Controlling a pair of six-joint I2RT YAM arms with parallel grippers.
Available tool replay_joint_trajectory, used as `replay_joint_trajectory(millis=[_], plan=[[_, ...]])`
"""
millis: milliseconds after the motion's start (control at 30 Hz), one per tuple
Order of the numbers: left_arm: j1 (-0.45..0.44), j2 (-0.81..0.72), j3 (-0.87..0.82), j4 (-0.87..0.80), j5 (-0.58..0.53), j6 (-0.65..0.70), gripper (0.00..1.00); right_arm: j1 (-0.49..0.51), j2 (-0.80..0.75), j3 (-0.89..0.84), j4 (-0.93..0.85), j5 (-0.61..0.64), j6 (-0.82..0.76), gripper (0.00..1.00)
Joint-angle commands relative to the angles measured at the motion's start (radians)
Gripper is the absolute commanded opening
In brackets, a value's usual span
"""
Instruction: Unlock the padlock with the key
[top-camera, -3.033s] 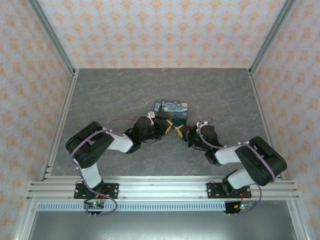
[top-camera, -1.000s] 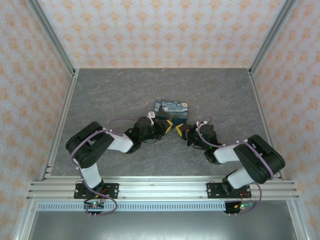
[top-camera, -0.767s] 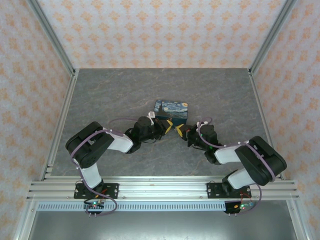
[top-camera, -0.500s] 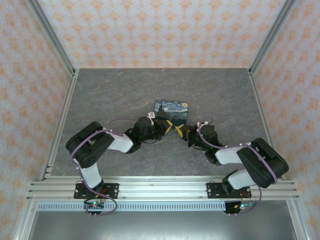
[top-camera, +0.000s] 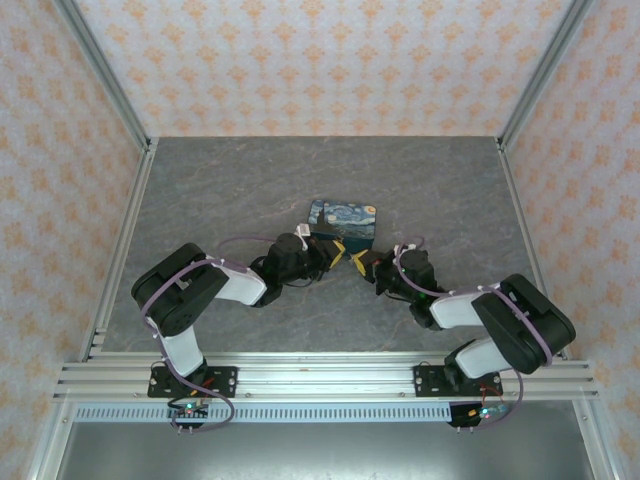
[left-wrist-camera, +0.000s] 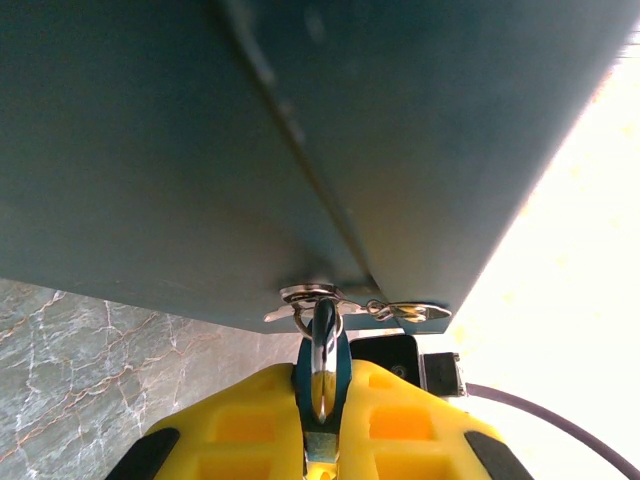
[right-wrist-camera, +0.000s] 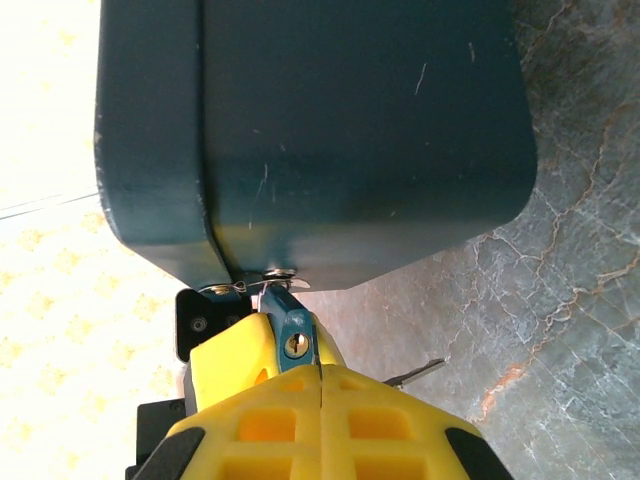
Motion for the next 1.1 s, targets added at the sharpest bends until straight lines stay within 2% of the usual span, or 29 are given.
replay_joint_trajectory(millis=[0,433,1067], plan=[[-0.013,0.011,0.040,0.027,0.003,0.007,0.00,-0.002,0.004,0.024,0.016,0.000,-0.010,0.00],[-0.015,0.023,0.043,0.023,-0.004,0.010,0.00,0.001,-0.006,0.027,0.011,0.004,-0.008,0.00],[-0.016,0.033,0.045,0.008,-0.017,0.011,0.00,-0.001,-0.092,-0.002,-0.105,0.020,-0.037,0.00]])
